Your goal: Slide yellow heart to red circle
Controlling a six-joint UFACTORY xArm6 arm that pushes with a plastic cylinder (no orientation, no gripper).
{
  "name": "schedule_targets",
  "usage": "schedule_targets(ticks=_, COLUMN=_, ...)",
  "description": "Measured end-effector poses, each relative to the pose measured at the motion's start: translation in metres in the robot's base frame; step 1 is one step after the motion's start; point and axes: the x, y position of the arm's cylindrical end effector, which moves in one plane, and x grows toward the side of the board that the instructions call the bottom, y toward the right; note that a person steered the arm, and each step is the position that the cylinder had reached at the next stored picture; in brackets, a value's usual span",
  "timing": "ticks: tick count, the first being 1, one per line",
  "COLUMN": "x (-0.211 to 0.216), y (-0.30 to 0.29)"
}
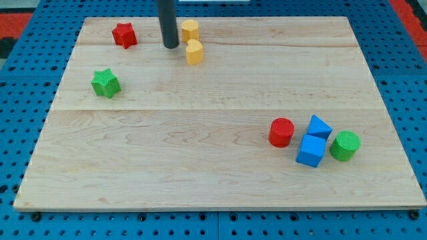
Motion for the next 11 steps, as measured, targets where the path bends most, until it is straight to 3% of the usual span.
schedule_targets(ticks=1, x=0.072, y=0.049)
schedule_targets(ticks=2, x=0.069, y=0.037)
schedule_targets(ticks=3, x=0.02, y=-0.016)
schedule_targets(ticks=4, x=-0.004, y=-0.004)
schedule_targets(ticks=6, x=0.084, y=0.131)
schedule_targets(ticks=9, x=0.088, y=0.166)
schedule_targets(ticks=11, x=0.149, y=0.175)
